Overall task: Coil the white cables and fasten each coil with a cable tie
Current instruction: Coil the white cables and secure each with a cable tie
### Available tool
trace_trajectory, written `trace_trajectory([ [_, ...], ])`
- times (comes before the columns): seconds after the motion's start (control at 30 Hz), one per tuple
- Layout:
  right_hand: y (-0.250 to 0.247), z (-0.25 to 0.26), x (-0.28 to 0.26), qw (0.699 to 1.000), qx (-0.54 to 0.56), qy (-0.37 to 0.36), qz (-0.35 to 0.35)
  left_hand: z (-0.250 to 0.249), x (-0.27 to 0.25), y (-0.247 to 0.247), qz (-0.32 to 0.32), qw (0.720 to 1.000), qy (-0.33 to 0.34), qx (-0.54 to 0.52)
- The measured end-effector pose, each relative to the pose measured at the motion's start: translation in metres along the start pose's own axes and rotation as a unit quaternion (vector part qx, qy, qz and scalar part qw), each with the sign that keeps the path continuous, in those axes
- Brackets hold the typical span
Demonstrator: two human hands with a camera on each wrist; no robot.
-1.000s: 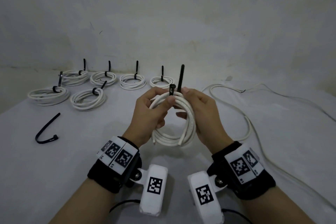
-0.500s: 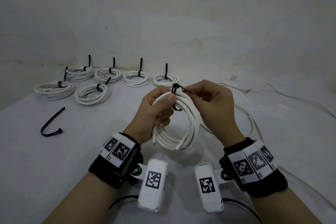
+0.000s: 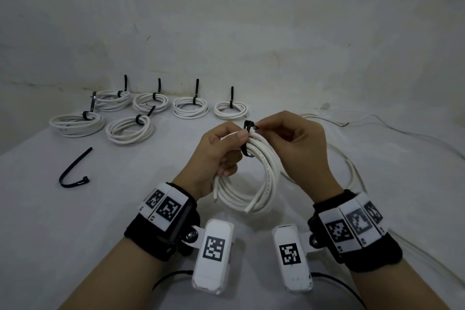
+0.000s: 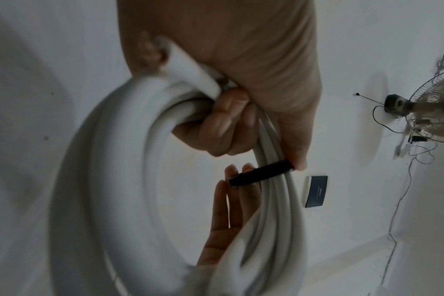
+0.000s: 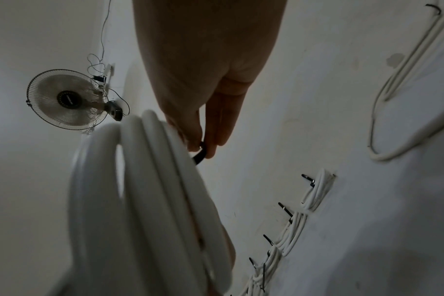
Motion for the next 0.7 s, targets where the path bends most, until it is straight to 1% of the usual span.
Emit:
trace_trajectory([
  [0.3, -0.007, 0.005, 0.003, 0.992, -0.083, -0.091, -0.007, 0.000, 0.001, 0.004, -0.004, 0.999, -0.025, 0.019],
  [0.47, -0.007, 0.006, 0.002, 0.979, -0.138, -0.149, -0.002, 0.002, 0.000, 0.005, -0.002, 0.999, -0.044, 0.020],
  [0.63, -0.007, 0.010, 0.001, 0.988, -0.101, -0.117, 0.017, 0.001, 0.000, 0.005, -0.024, 0.997, -0.045, 0.051],
  [0.7, -0.007, 0.011, 0.002, 0.993, -0.080, -0.079, 0.031, 0.000, -0.001, 0.005, -0.031, 0.997, -0.038, 0.056],
])
Point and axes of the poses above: each hand's wrist, its own x-axis towards the middle knuckle, its own y-axis out of the palm, z = x × y, the point moved 3 cm from there along x, towards the middle knuckle
